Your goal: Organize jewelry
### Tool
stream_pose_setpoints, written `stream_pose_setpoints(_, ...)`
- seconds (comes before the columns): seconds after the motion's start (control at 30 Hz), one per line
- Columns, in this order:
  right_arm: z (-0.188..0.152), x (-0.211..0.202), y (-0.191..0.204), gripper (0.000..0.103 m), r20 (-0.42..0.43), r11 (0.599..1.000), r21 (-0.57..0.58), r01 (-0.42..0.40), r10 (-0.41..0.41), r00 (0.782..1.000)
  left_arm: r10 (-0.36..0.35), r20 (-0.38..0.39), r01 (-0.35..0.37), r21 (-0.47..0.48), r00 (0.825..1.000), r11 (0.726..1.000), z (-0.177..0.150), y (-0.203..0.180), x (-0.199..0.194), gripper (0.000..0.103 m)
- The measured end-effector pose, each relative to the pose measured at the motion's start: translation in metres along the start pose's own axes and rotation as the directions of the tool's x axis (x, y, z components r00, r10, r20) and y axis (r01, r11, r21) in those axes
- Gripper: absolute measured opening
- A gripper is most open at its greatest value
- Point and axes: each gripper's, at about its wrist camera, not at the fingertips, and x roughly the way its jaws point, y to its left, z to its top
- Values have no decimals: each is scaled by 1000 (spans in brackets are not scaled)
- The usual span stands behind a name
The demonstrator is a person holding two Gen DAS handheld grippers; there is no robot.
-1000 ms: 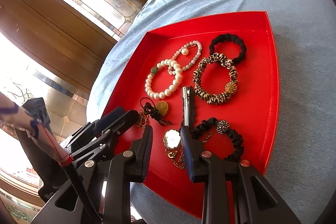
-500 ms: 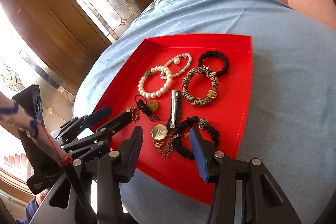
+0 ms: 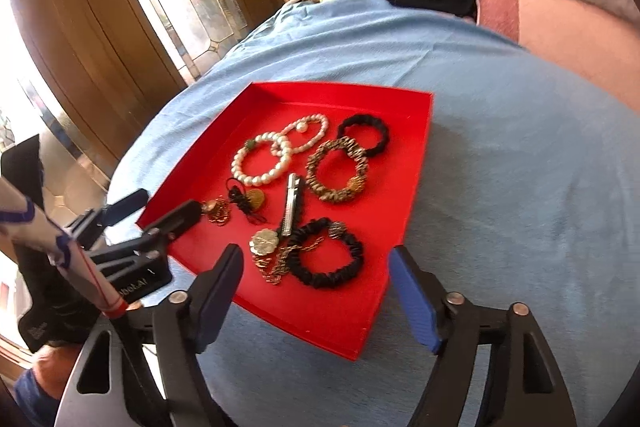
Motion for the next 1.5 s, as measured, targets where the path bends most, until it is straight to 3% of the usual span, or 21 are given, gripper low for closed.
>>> stream_pose_setpoints(0.27, -8, -26, -2, 91, 38, 995, -18, 98, -97, 995, 151, 81, -152, 9, 985, 988, 6, -4, -38, 87)
stream_pose_setpoints(0.33, -10, -41, -2, 92, 62, 994, -12, 105, -104, 993, 150, 132, -154, 17, 980, 988, 11, -6, -59, 89)
stream_pose_setpoints(0.4, -12, -57, -1, 93, 86, 993, -17, 119, -117, 989, 134, 177, -140, 19, 975, 990, 17, -9, -84, 96)
stream_pose_setpoints(0.57, -29, -109, 7, 98, 156, 987, -71, 141, -129, 979, 131, 250, -136, 2, 959, 991, 17, -26, -150, 96)
stream_pose_setpoints(0.63, -40, -129, 14, 100, 190, 975, -116, 189, -165, 968, 119, 271, -120, -11, 955, 993, 11, -35, -167, 96)
stream_pose_setpoints(0.7, -53, -147, 19, 102, 218, 962, -139, 236, -203, 955, 111, 265, -104, -38, 958, 994, -1, -44, -178, 96)
stream_pose_setpoints(0.9, -84, -181, 15, 103, 252, 960, -95, 264, -233, 939, 151, 206, -133, -100, 967, 986, -38, -58, -176, 96)
stream_pose_setpoints(1.23, -103, -188, 19, 103, 307, 946, -114, 303, -257, 916, 194, 127, -184, -87, 973, 979, -66, -63, -150, 96)
stream_pose_setpoints(1.5, -108, -164, 18, 103, 254, 956, -126, 265, -227, 940, 220, 107, -210, -93, 970, 973, -71, -65, -136, 96)
